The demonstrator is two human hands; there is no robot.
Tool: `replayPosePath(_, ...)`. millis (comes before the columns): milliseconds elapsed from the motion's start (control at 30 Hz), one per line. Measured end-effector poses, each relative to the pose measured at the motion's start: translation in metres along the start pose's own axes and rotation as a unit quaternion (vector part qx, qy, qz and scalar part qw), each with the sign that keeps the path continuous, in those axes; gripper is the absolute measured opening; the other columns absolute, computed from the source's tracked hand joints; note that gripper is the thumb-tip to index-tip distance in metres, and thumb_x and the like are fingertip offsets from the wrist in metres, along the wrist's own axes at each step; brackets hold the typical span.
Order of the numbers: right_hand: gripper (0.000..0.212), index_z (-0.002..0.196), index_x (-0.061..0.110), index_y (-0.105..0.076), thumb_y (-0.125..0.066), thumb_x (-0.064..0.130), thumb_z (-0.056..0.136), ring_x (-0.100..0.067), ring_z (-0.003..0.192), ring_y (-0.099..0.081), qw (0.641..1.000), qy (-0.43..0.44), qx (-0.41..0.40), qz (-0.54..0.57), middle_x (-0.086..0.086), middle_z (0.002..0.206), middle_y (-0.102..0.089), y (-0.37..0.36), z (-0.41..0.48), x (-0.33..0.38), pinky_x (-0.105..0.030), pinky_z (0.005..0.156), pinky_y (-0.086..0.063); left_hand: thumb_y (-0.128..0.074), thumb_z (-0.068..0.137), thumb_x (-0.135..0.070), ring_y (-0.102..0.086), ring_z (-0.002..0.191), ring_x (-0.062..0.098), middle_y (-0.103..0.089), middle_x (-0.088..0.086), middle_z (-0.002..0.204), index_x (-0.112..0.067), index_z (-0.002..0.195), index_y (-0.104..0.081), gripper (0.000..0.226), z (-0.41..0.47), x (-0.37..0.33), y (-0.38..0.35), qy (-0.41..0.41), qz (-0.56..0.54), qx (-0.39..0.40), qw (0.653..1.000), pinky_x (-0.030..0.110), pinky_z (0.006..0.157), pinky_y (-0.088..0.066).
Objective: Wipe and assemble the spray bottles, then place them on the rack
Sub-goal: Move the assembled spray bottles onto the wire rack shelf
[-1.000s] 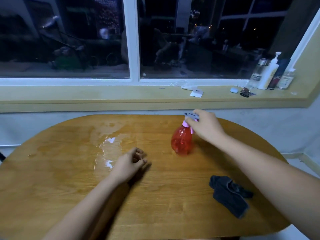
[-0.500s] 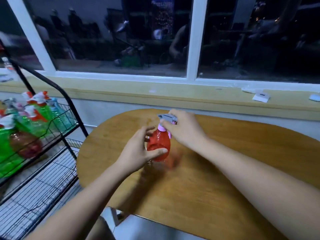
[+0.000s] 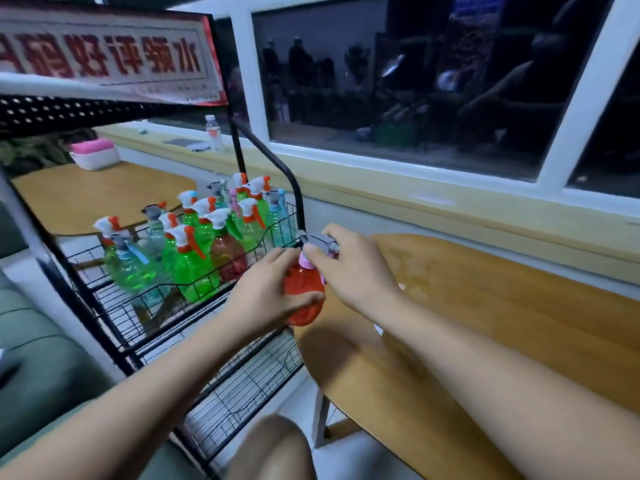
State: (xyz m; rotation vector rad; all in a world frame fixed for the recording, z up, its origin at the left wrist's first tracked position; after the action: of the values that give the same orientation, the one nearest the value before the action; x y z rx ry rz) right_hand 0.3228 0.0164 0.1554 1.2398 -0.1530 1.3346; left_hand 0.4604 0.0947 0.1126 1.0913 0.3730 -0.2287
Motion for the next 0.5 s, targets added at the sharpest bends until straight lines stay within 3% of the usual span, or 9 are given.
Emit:
replayPosePath(167,0.027,0.085,0.021,-0.059,-0.066,0.041,0.101,-0.019,0.070,-0.063,0.996,0.054,0.039,0.054,0.000,0.070,-0.067,-0.056,0.020,0.057,-0.040,0.069,-0.052,-0.081,0.078,-0.068,-0.059,0.098,0.011,-0.059,-0.013,0.111,-0.032,0.129,-0.060,0.066,-0.025,0.047,0.068,0.028,0.037,-0.042,0.998,0.039,0.084,-0.057)
replayPosePath(333,0.031,0.080,0.023,-0.052,-0.063,0.039,0.104,-0.019,0.065,-0.057,0.990,0.101,0.037,0.091,-0.002,0.069,-0.062,-0.098,0.040,0.112,-0.038,0.060,-0.042,-0.069,0.076,-0.083,-0.061,0.105,0.009,-0.060,-0.018,0.119,-0.039,0.136,-0.056,0.075,-0.040,0.085,0.135,0.052,0.072,-0.040,0.995,0.031,0.087,-0.055)
replayPosePath(500,0.024,0.091,0.027,-0.048,-0.061,0.041,0.105,-0.021,0.066,-0.060,0.984,0.127,0.044,0.113,-0.003,0.067,-0.064,-0.137,0.062,0.143,-0.041,0.064,-0.046,-0.075,0.078,-0.069,-0.066,0.114,0.003,-0.068,-0.015,0.128,-0.037,0.139,-0.059,0.071,-0.045,0.127,0.190,0.081,0.068,-0.030,0.994,0.033,0.097,-0.057)
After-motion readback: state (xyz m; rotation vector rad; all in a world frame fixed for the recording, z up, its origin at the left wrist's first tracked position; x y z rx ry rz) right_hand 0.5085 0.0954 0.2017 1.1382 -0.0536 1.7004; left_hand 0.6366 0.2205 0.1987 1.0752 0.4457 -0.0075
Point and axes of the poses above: each hand's wrist, its own z-axis towards the middle knuckle, its own y-axis out of the back of the hand, x = y × z, the point moved 8 cm from there along z, towards the middle knuckle
